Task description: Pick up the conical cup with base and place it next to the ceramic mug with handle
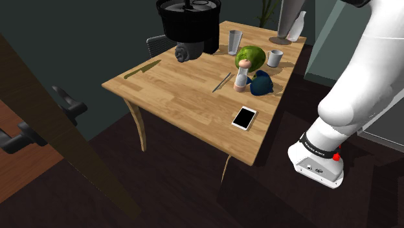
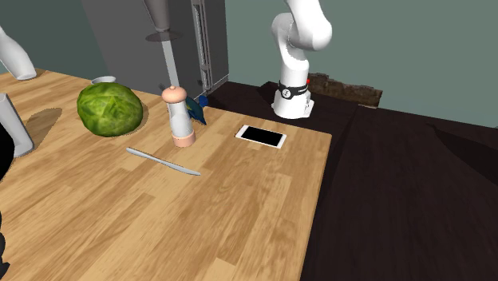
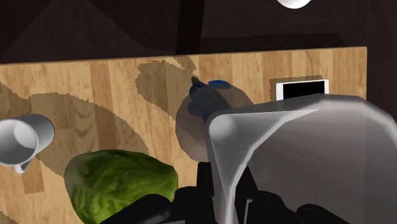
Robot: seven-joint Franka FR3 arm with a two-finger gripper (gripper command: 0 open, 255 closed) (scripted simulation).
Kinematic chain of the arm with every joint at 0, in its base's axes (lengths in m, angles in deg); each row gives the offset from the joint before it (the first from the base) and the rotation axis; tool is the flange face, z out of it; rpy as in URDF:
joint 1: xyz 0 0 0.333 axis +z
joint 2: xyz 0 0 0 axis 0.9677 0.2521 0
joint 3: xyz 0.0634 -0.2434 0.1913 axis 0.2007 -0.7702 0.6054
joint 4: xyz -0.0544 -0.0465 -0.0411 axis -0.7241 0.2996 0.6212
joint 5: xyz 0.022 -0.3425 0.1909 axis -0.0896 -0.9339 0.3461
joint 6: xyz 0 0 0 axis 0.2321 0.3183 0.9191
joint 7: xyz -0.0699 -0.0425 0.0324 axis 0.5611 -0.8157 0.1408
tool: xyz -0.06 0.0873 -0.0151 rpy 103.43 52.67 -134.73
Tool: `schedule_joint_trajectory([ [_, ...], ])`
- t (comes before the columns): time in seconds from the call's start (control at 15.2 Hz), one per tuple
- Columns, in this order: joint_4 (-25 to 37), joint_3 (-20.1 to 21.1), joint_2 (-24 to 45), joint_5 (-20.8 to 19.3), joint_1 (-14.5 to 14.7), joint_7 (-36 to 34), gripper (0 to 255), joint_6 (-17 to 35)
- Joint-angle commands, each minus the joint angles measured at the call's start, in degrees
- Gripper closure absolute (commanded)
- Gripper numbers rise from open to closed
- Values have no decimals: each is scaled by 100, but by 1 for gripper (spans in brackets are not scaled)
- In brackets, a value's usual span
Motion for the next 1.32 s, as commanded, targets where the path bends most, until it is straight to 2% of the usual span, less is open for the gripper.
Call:
schedule_joint_trajectory([
  [0.0,356,-113,248,66,-266,334,255,-148],
  [0.26,1414,-283,982,333,-988,977,255,-551],
  [0.33,2090,-313,1404,525,-1381,1191,255,-823],
  [0.46,1353,-315,1068,322,-1145,1185,255,-418],
  [0.66,583,-336,740,146,-909,1161,255,36],
  [1.25,-957,-310,172,-142,-567,1069,255,1055],
])
